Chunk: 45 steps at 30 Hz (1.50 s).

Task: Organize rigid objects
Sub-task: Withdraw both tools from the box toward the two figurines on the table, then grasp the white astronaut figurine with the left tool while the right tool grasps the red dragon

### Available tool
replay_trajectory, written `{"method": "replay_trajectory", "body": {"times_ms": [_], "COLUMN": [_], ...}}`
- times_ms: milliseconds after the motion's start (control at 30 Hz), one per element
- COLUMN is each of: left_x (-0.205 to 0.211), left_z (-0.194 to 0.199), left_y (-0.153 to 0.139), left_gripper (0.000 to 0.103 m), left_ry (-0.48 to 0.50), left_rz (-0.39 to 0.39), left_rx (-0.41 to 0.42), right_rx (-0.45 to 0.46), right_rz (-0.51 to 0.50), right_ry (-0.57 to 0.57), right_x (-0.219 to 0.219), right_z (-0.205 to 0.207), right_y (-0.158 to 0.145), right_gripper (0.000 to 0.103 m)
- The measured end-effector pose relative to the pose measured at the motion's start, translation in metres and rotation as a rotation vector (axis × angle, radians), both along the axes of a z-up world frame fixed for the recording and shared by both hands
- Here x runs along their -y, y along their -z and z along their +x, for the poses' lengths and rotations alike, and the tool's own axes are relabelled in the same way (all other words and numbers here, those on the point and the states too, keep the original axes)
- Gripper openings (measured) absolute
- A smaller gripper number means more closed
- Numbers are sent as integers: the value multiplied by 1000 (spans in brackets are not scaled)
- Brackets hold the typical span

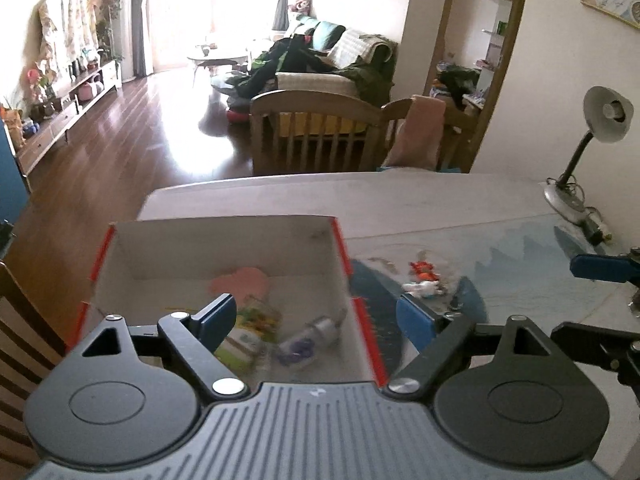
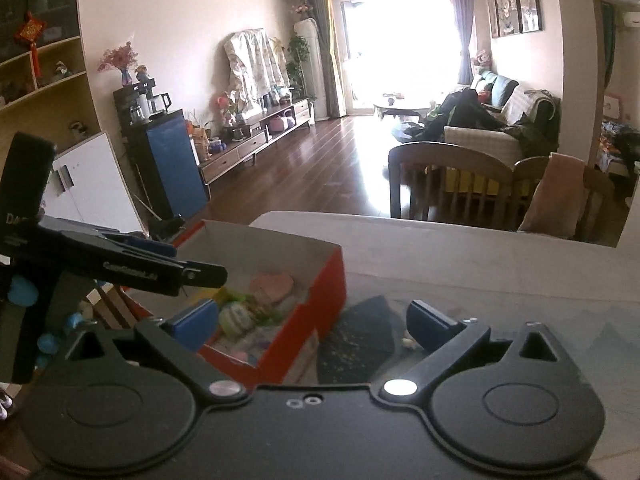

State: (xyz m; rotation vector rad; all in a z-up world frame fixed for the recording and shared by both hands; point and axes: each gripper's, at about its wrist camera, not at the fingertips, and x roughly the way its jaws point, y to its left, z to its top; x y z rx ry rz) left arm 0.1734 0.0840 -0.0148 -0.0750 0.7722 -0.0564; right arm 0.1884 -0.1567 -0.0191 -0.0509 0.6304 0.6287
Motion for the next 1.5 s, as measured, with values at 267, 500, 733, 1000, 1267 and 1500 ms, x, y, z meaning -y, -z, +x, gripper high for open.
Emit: {"method": "replay_trajectory", "body": {"times_ms": [267,500,733,1000,1267,1500], "left_x": [47,92,134,164,174,173], "left_z": [5,26,47,68,90,107], "left_y": [16,36,61,93,129,149], "left_gripper": [101,101,101,101,101,101], "left_ry": [26,23,18,-48,-87,-92], "left_rz": [-40,-30,-83,-11,72,81], "left_rx": [45,47,5,36,31,7], "right_rx": [4,-37,-84,-146,-188,-259], "right_rz": [-79,-83,-76,-93,-131,-147], "right_ry": [58,121,150,99,45,14], "right_x": [36,80,102,104,85,65], "right_z": [20,55,97,134,176,201], "right_y": [21,33,44,69,93,123], "right_gripper": [100,99,99,96,90,83]}}
